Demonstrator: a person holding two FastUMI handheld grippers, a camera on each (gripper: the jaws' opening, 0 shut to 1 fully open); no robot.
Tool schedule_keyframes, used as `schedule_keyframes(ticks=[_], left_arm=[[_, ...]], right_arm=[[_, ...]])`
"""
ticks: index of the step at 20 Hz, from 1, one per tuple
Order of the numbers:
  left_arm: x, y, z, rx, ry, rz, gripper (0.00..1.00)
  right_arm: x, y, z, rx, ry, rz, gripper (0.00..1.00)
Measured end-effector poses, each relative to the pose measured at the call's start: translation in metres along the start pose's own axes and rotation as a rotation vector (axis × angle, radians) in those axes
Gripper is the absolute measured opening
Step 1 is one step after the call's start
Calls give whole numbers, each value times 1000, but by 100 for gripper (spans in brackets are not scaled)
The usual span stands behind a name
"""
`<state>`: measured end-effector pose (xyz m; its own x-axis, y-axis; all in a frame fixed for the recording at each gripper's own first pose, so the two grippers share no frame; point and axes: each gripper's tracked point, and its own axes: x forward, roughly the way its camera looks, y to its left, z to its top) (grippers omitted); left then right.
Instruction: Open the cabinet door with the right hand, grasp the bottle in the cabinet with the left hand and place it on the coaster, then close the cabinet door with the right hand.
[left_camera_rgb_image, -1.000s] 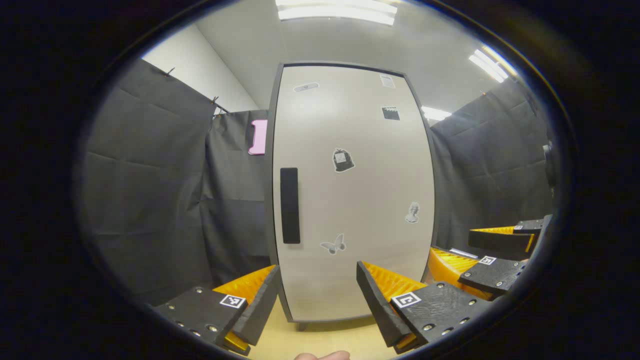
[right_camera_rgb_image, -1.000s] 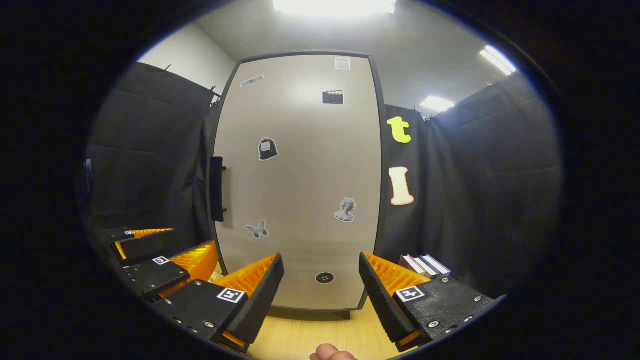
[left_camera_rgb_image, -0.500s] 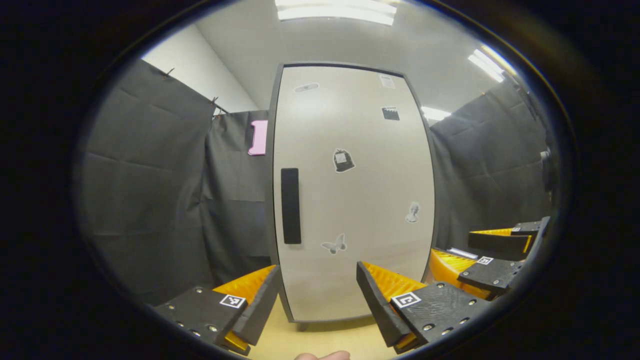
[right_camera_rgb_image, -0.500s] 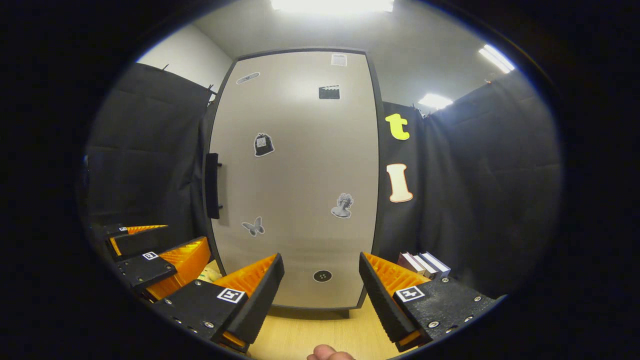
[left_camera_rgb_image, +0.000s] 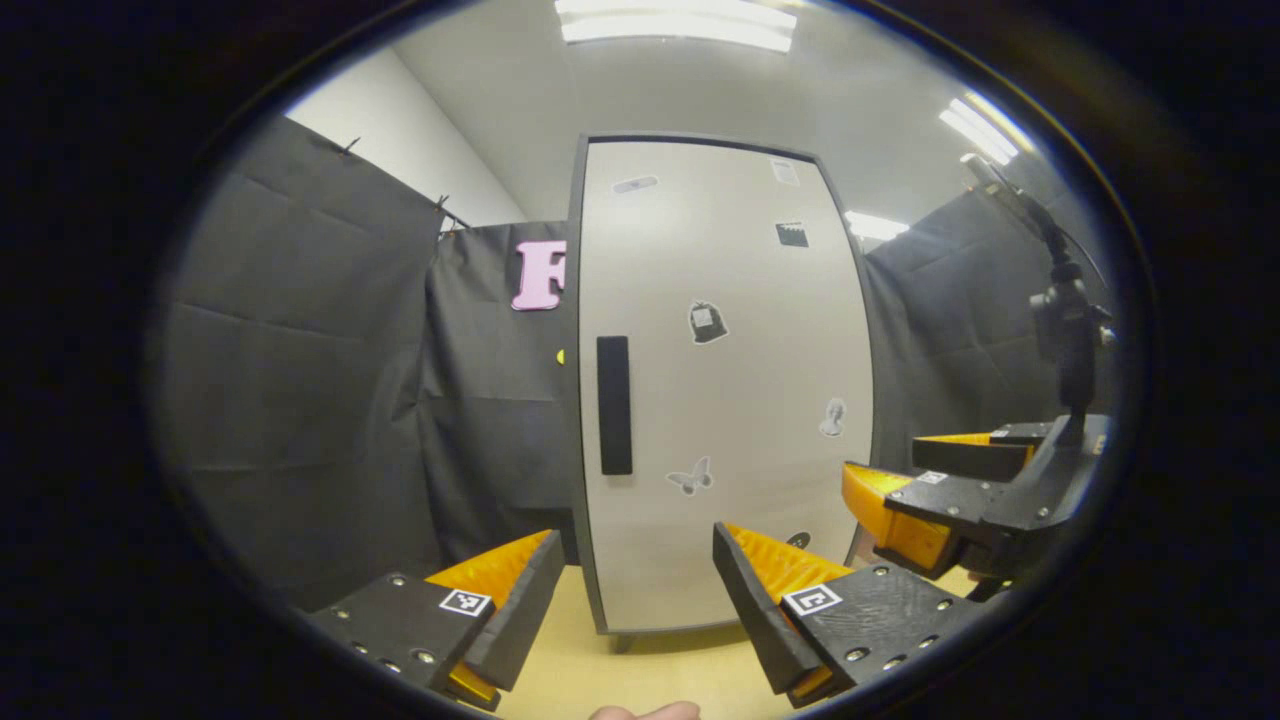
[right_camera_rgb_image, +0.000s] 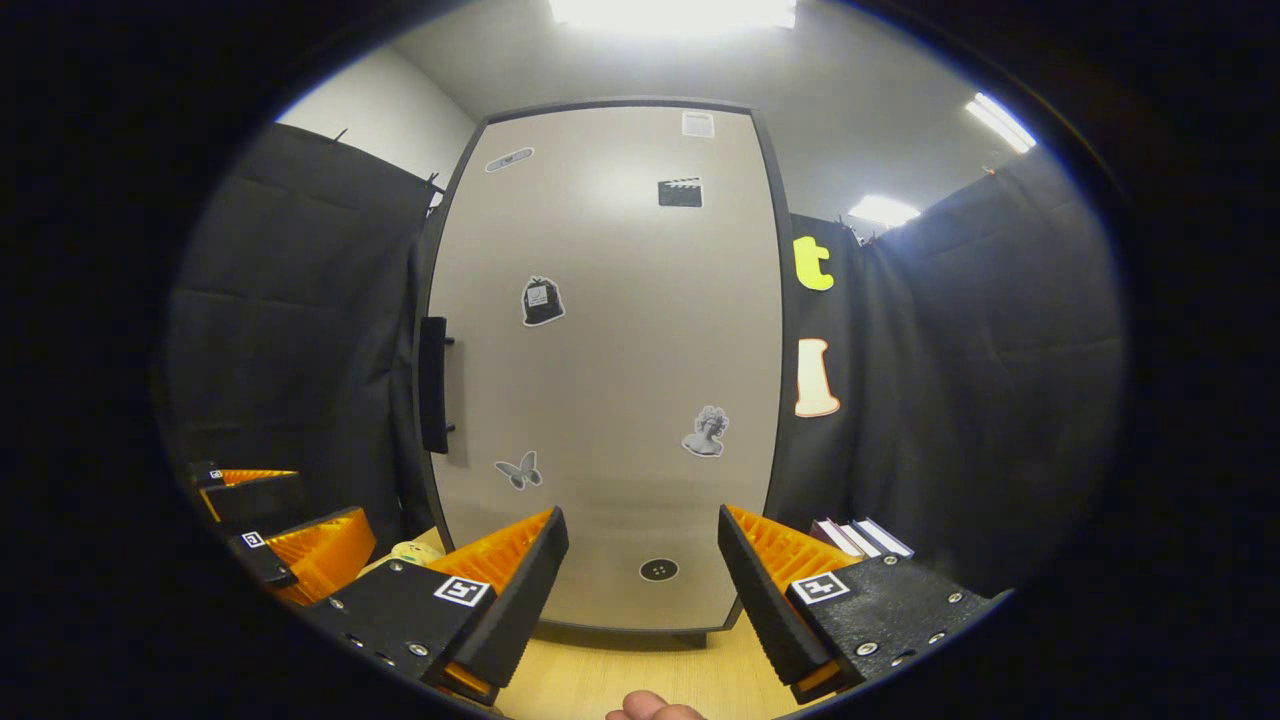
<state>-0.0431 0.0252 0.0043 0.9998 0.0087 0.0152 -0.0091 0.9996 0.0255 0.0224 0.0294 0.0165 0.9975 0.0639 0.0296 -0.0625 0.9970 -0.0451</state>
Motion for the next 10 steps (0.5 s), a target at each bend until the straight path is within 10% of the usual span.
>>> schedule_keyframes(ticks=[10], left_arm=[[-68, 57, -22, 33, 40, 95, 88]], right_arm=[[53, 79, 25, 2, -32, 137, 93]])
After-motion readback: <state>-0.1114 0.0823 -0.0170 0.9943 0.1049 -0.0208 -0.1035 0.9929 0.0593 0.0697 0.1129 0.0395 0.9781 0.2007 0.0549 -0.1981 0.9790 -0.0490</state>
